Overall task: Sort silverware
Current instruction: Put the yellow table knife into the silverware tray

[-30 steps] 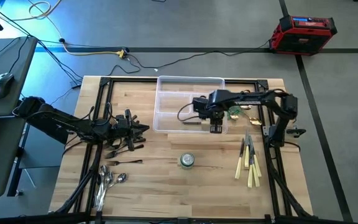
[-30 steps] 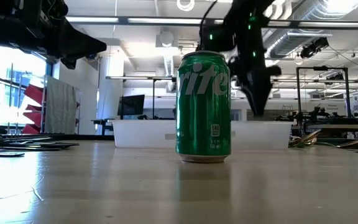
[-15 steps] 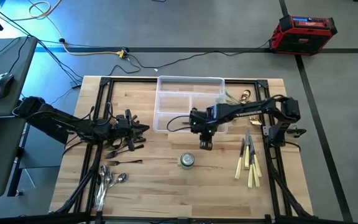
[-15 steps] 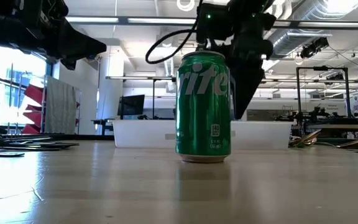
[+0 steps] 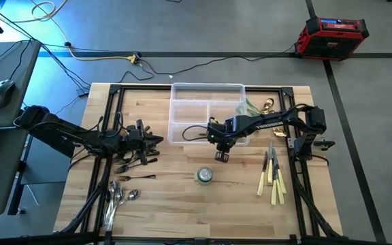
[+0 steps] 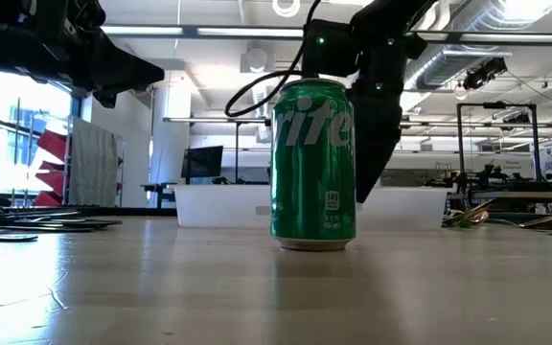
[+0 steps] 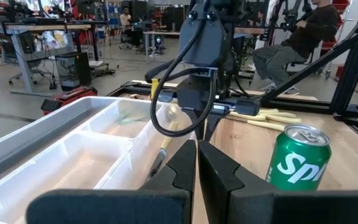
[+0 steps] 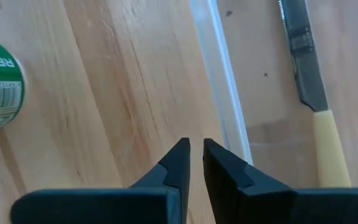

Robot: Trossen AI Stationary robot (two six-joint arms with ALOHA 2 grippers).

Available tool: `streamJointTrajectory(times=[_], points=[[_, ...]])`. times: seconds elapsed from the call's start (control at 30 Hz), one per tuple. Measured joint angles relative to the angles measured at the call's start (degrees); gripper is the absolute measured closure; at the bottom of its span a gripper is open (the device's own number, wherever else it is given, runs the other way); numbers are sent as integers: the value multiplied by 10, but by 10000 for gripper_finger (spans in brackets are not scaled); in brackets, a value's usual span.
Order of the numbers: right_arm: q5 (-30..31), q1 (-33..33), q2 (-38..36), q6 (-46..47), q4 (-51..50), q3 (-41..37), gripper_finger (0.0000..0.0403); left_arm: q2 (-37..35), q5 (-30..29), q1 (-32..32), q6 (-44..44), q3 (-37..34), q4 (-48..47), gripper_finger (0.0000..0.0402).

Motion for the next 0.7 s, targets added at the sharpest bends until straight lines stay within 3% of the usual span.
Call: streamJointTrajectory(times=[0.33,0.53,0.7], points=[[-10,17,-2,29,-113,88,373,0,0,0,0,0,0,402],[-47,56,-4,161,-221,120,373,0,4,0,-5,0,0,402],[-53,131,-4,323,-296,120,373,0,10,0,-14,0,-1,402]])
